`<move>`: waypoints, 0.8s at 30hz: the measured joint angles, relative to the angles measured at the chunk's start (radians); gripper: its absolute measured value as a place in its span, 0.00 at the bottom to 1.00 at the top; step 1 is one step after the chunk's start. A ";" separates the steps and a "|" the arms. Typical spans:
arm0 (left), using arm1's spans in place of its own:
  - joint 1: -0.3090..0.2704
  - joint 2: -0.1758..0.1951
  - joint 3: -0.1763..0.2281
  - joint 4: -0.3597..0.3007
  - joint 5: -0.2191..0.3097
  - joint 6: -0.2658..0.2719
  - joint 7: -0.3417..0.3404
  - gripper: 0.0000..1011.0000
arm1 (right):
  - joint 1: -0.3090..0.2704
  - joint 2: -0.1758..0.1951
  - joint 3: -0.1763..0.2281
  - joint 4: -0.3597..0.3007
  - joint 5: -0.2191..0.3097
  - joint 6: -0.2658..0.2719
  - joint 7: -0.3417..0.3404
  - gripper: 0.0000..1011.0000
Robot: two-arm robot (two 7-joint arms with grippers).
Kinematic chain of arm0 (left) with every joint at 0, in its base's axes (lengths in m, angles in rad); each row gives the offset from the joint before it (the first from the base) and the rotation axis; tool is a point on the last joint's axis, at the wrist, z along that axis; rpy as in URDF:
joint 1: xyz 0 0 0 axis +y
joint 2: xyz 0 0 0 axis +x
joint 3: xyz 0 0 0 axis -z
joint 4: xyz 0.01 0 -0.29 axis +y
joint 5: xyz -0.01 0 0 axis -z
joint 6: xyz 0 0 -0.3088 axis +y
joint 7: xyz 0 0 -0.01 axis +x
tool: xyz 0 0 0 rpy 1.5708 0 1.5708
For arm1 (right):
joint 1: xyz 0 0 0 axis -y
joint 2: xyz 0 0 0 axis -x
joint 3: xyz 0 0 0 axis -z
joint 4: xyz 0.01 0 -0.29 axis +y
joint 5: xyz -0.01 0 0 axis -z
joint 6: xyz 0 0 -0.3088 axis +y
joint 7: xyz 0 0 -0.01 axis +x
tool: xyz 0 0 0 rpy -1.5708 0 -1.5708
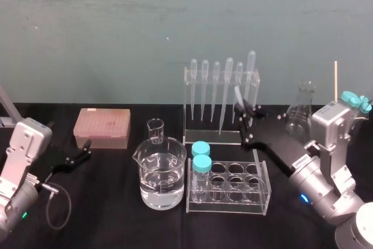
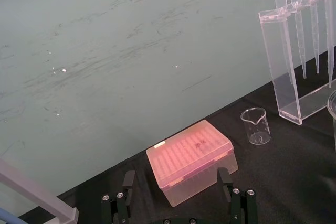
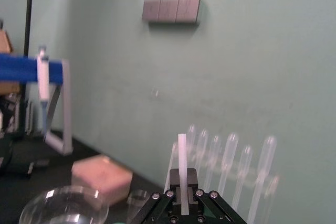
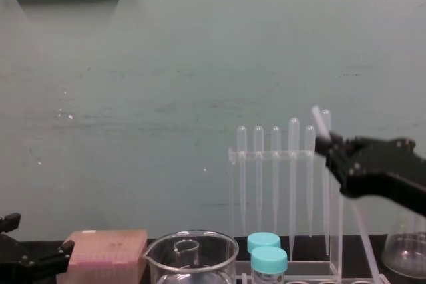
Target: Pick up the stirring rod with one hand, then place it down.
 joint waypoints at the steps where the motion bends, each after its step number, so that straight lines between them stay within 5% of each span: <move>1: 0.000 0.000 0.000 0.000 0.000 0.000 0.000 0.99 | -0.001 -0.010 0.009 0.000 -0.006 -0.032 -0.006 0.07; 11: 0.000 0.000 0.000 0.000 0.000 0.000 0.000 0.99 | -0.007 -0.064 0.076 0.051 0.119 -0.279 0.084 0.07; 24: 0.000 0.000 0.000 0.000 0.000 0.000 0.000 0.99 | -0.019 -0.071 0.100 0.115 0.156 -0.275 0.147 0.07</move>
